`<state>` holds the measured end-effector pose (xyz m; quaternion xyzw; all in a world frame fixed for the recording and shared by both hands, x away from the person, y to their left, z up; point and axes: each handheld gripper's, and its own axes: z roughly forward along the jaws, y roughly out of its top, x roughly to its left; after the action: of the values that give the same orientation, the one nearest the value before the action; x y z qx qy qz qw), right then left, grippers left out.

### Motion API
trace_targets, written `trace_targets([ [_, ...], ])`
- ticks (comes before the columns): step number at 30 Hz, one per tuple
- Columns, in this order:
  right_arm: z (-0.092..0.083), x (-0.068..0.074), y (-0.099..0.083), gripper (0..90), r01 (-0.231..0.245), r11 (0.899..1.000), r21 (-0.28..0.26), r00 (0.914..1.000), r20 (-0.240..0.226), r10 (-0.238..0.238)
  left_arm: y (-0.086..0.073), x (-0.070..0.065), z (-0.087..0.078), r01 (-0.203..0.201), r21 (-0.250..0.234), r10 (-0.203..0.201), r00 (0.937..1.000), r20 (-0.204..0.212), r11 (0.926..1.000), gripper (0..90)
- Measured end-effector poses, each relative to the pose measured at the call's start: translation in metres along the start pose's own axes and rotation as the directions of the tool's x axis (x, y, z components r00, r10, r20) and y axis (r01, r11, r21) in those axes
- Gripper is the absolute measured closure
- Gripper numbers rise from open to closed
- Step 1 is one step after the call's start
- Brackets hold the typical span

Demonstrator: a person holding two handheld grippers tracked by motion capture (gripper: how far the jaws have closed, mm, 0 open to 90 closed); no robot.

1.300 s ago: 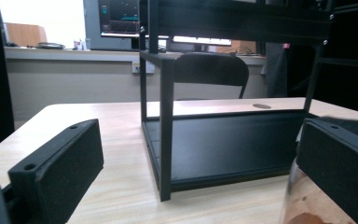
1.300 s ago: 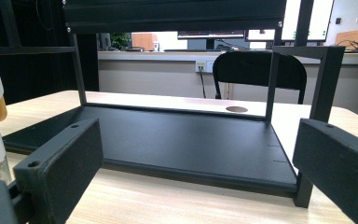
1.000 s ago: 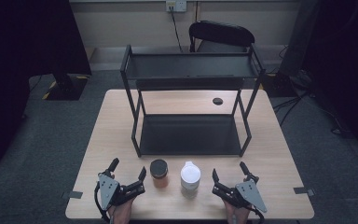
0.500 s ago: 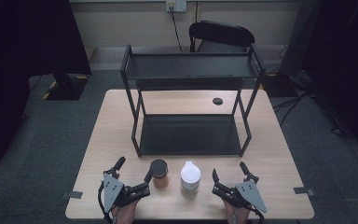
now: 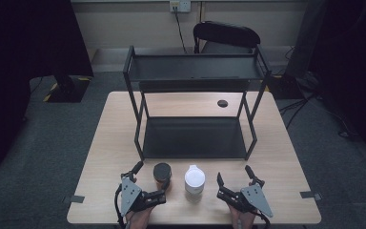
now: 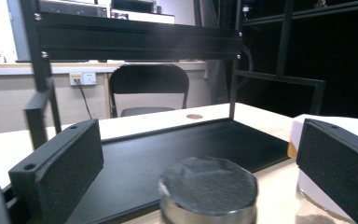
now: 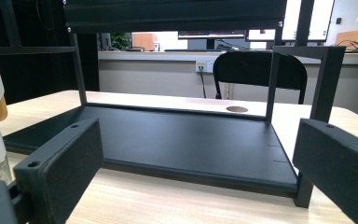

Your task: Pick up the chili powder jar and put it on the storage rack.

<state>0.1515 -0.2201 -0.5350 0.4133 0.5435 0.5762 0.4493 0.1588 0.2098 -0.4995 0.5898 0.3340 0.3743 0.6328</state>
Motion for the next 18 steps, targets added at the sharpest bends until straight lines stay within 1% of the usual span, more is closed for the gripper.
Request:
trace_targets([
  [2,0.000,0.000,0.000,0.7,0.000,1.000,0.000,1.0000,0.000,0.000,-0.003,-0.002,0.002,0.003,0.001,-0.003,1.0000,0.005,1.0000,0.0],
  [6,0.000,0.000,0.000,0.7,0.000,1.000,0.000,1.0000,0.000,0.000,-0.006,-0.003,0.005,0.012,0.020,-0.012,0.9999,0.012,0.9997,0.0],
  [7,0.000,0.000,0.000,0.7,0.000,1.000,0.000,1.0000,0.000,0.000,-0.007,-0.003,0.006,0.011,0.025,-0.012,0.9999,0.010,0.9996,0.0],
  [8,0.000,0.000,0.000,0.7,0.000,1.000,0.000,1.0000,0.000,0.000,-0.008,-0.004,0.007,0.006,0.039,-0.006,0.9999,0.009,0.9992,0.1],
  [10,0.000,0.000,0.000,0.7,0.000,1.000,0.000,1.0000,0.000,0.000,-0.009,-0.004,0.007,0.007,0.041,-0.007,1.0000,0.006,0.9991,1.2],
  [11,0.000,0.000,0.000,0.7,0.000,1.000,0.000,1.0000,0.000,0.000,-0.011,-0.005,0.009,0.008,0.050,-0.008,1.0000,0.000,0.9987,1.8],
  [13,0.000,0.000,0.000,0.7,0.000,1.000,0.000,1.0000,0.000,0.000,-0.012,-0.005,0.009,0.010,0.055,-0.010,0.9999,0.001,0.9984,2.9],
  [15,0.000,0.000,0.000,0.7,0.000,1.000,0.000,1.0000,0.000,0.000,-0.013,-0.003,0.012,0.021,0.073,-0.022,0.9997,0.014,0.9971,4.0],
  [18,0.000,0.000,0.000,0.7,0.000,1.000,0.000,1.0000,0.000,0.000,-0.014,-0.005,0.015,0.018,0.089,-0.018,0.9998,0.001,0.9958,5.9],
])
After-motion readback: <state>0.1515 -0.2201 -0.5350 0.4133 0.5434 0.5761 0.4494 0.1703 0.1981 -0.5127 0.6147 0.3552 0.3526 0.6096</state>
